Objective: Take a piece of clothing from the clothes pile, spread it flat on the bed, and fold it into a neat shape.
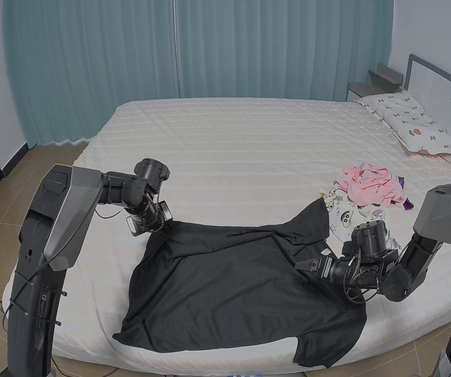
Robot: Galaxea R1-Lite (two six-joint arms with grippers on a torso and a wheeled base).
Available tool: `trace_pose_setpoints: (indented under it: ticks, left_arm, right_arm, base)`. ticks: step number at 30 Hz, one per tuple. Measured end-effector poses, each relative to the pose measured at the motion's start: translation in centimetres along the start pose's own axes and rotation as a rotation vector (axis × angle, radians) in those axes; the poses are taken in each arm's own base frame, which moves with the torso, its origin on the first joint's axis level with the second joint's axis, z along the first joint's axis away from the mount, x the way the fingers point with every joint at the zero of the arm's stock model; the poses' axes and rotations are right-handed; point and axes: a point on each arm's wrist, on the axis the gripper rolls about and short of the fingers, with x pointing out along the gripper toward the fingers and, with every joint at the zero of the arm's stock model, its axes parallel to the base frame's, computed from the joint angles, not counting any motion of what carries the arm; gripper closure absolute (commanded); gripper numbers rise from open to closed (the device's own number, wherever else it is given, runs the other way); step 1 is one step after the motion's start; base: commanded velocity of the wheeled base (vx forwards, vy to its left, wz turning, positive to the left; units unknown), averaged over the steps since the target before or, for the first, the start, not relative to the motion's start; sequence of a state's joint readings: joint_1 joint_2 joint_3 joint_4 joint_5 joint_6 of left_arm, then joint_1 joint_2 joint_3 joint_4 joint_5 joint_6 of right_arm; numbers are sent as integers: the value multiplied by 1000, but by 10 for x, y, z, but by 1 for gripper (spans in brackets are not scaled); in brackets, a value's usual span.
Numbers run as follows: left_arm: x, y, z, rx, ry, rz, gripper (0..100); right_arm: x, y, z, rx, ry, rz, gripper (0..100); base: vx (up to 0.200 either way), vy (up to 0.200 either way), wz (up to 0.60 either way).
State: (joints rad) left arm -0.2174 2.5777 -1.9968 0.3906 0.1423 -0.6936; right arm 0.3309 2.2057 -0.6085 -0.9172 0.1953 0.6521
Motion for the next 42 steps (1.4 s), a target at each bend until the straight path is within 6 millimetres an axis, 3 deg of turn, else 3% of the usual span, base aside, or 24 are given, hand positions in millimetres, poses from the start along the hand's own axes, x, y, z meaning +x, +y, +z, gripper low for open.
trace_pose_setpoints:
  ticks: [11,19,20,33,42]
  left_arm:
    - [9,37,42,-104,-64,-98,100]
    - [23,53,48,-131,-84,-88,100]
    - [25,54,48,-134,-84,-87,0]
    - [35,70,47,-198,-54,-60,0]
    - [-2,98,43,-305,132,-159,0]
  right_arm:
    - [10,-3,2,-7,-91,-1,0]
    - [13,-8,10,18,-125,-14,0]
    - [13,-9,12,24,-131,-16,0]
    - [18,-9,45,108,-260,-1,0]
    - [36,3,74,166,-295,32,0]
  base:
    - [0,0,0]
    - [0,0,0]
    - [0,0,0]
    - [0,0,0]
    - [0,0,0]
